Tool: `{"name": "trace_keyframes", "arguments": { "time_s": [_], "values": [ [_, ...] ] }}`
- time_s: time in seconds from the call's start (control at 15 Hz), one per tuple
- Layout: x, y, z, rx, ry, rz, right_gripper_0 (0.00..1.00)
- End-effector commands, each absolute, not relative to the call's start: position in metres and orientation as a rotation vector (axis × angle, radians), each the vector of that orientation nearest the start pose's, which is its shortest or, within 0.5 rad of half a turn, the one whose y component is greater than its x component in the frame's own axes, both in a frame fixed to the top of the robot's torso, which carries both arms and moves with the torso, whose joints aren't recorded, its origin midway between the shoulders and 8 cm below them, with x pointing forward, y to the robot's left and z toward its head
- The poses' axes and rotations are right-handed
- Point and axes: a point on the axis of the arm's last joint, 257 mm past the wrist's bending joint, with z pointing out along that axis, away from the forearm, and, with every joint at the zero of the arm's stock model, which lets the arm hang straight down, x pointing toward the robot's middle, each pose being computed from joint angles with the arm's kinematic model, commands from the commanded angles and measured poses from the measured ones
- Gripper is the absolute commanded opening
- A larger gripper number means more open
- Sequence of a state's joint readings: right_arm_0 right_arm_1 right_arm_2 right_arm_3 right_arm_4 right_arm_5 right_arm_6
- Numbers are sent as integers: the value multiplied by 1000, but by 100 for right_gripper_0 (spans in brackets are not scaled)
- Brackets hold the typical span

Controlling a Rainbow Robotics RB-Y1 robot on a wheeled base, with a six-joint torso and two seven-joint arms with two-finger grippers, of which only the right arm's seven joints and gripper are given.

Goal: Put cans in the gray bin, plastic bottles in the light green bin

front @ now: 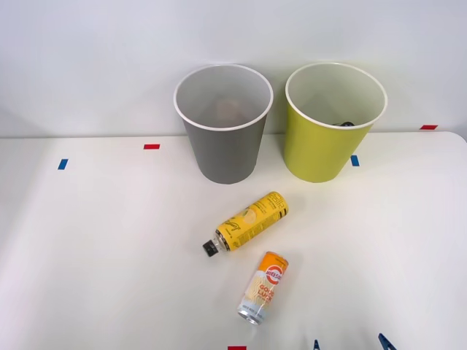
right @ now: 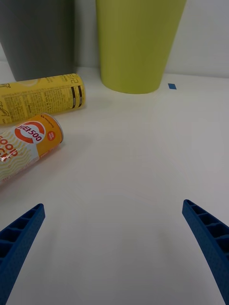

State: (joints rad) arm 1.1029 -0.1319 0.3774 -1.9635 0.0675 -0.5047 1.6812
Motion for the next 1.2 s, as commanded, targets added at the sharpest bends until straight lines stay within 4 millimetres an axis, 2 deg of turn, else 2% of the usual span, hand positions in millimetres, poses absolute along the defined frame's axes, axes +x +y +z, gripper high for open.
{"name": "trace_keyframes", "arguments": {
  "time_s": [0.07,1.2],
  "values": [
    [211,-182,-304,-98,1728,-34,100],
    [211,-182,-304,-98,1728,-34,100]
  ]
}}
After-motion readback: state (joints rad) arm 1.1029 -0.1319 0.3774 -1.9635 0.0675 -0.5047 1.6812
